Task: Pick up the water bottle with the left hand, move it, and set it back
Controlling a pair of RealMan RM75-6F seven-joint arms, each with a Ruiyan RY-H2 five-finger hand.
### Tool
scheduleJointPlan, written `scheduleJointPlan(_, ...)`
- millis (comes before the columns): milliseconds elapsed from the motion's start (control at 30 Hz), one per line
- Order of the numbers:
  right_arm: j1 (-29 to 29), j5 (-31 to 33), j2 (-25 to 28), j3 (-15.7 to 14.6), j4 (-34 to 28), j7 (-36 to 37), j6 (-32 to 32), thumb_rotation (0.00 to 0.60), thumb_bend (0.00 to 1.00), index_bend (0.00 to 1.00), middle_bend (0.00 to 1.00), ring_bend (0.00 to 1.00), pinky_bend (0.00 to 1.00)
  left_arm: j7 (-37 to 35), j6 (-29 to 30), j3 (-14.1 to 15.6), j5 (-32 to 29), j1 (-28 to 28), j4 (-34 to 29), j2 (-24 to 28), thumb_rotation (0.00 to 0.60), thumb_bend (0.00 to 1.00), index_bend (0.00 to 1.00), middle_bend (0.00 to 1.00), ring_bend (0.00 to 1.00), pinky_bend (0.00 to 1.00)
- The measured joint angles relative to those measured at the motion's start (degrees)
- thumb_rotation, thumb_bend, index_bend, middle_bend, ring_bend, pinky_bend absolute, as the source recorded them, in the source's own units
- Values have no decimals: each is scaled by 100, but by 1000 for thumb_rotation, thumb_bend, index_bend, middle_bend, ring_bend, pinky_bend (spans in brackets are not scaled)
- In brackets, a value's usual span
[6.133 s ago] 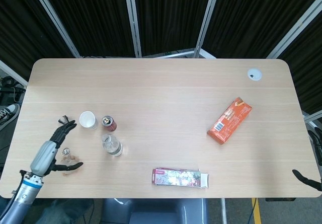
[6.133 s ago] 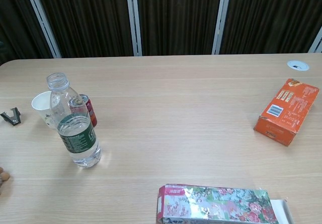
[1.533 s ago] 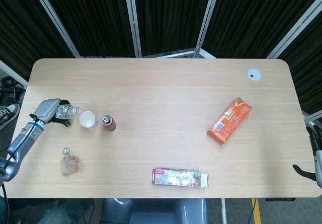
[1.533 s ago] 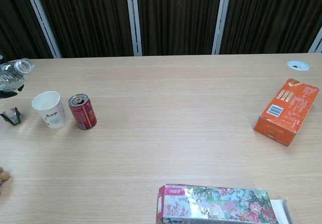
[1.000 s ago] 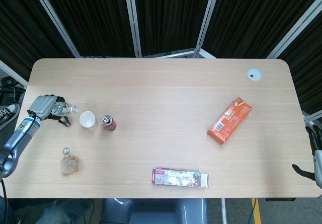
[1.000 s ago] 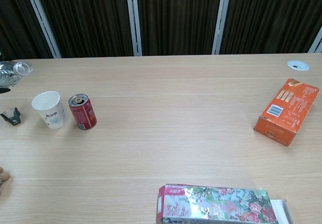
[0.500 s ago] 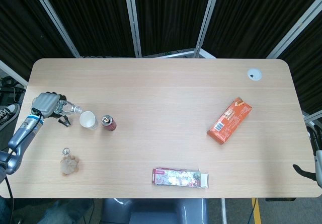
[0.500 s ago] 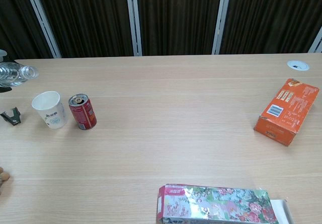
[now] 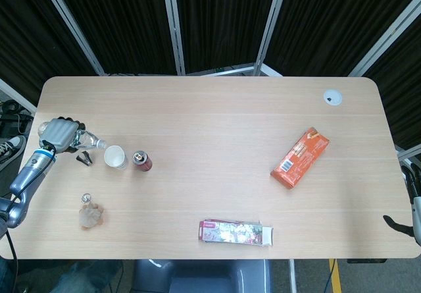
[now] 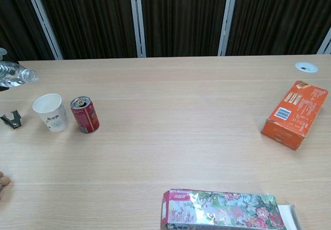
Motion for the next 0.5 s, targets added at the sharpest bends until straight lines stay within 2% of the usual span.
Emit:
scheduleJointPlan(267, -8, -5, 10, -3, -3, 20, 12, 600, 0, 0, 0, 0, 0, 385, 24, -41, -67, -6, 55, -30, 600, 412, 534, 432, 326, 381)
scheduleJointPlan(500, -9, -3, 18, -4, -6, 30, 8, 600, 0, 0, 0, 0, 0, 439, 75, -36, -60, 7, 40, -61, 600, 412, 535, 432, 326, 380)
